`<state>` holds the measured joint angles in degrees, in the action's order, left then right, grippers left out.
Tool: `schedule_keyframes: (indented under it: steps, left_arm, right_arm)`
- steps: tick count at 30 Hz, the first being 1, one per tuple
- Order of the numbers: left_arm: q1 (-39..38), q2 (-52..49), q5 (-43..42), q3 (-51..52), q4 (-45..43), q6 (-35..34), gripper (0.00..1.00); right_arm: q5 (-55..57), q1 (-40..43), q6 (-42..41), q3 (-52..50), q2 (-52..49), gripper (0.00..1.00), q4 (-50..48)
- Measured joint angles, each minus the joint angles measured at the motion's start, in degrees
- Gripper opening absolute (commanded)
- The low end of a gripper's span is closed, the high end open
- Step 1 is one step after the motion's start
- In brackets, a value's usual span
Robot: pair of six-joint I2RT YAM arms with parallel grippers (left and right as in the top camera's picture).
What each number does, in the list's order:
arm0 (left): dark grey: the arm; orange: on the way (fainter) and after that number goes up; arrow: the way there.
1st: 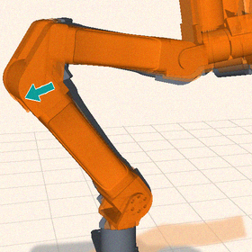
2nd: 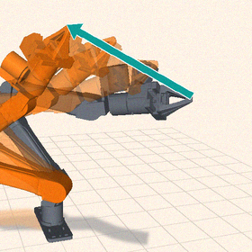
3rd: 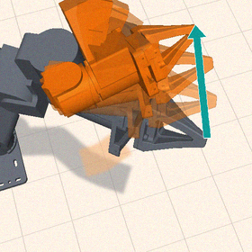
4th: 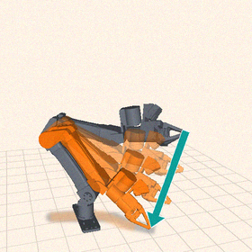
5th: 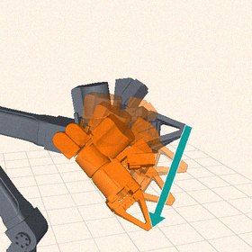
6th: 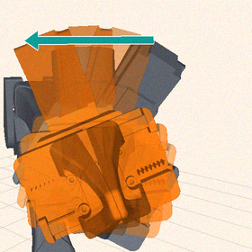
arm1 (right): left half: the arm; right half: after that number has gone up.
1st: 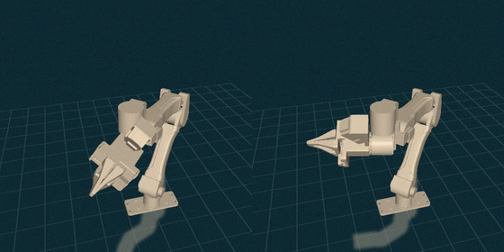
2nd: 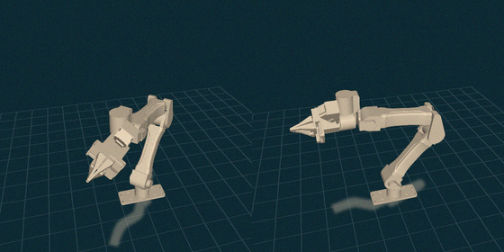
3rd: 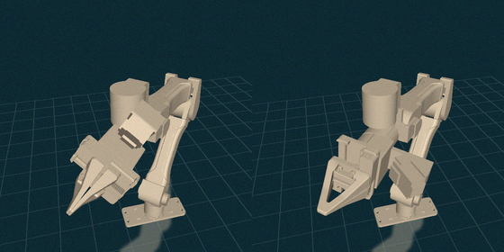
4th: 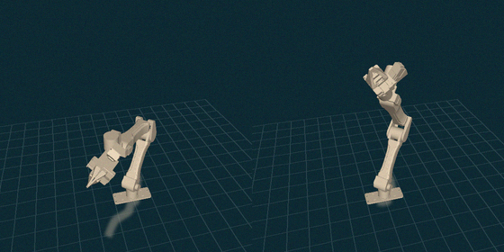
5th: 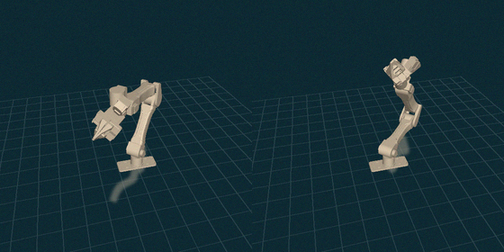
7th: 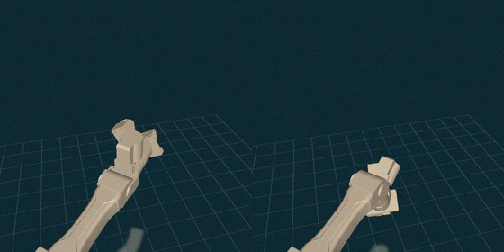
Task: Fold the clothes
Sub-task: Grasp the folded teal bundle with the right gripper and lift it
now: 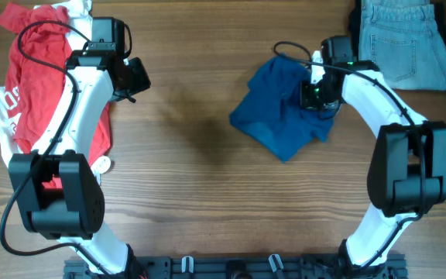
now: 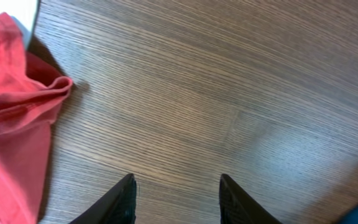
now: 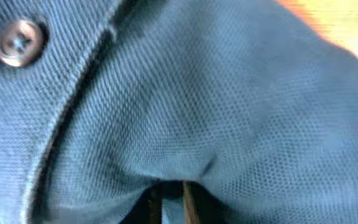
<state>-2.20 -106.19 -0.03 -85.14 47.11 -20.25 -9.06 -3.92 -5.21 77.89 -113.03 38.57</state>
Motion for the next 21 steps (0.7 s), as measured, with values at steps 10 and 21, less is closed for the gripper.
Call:
schedule_keyframes:
  steps: [10,21]
  left_arm:
    - [0.0,0.0,1.46,0.0,-0.92,0.0,0.45]
    - [0.0,0.0,1.66,0.0,-1.18,0.0,0.45]
  right_arm:
    - [-0.5,0.07,2.62,8.63,0.0,0.51,5.77]
    - [-4.59,-7.45,10.32,14.6,3.56,0.84,23.32]
